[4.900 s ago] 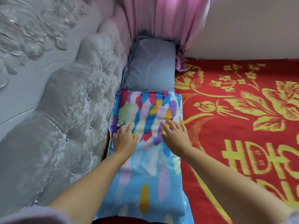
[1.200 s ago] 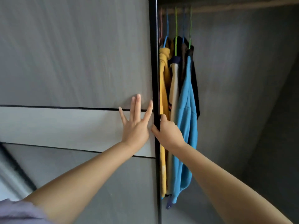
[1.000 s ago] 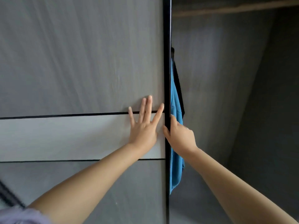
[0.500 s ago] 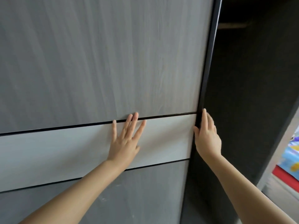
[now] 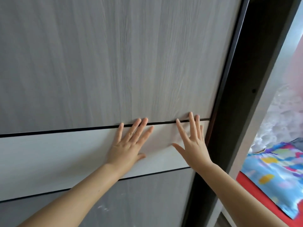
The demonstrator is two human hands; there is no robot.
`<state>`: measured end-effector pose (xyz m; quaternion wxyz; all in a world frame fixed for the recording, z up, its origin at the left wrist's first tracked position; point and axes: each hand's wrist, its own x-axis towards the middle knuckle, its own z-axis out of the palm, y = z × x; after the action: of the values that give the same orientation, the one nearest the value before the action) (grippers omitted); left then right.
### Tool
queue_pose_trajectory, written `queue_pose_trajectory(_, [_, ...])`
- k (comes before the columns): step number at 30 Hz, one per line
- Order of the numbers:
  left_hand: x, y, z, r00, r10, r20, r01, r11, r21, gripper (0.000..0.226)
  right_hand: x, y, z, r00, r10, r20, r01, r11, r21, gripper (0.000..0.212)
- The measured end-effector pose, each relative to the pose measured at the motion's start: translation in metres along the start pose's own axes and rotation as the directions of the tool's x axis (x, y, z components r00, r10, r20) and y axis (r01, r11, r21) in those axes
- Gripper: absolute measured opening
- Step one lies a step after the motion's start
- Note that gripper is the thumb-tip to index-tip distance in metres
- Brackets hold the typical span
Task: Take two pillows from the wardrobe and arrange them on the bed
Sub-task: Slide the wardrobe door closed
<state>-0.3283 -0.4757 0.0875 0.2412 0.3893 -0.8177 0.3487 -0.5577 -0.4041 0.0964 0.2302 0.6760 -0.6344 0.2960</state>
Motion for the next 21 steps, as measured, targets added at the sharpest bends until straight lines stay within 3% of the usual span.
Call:
queue_pose_trajectory(12, [0.064,0.095,0.005,0.997,0.029,-0.072,-0.032,0.998,-0.05,0.118,-0.009,0.089,-0.017,0.997,0.072,0.012,-0.072,0.996,0.048,0.081])
queue_pose_trajectory(21, [0.07,0.105,0.009,0.998,0.026,-0.063,-0.031,0.996,-0.078,0.118,-0.009,0.1,-0.021,0.998,0.066,0.001,-0.066,0.997,0.029,0.086])
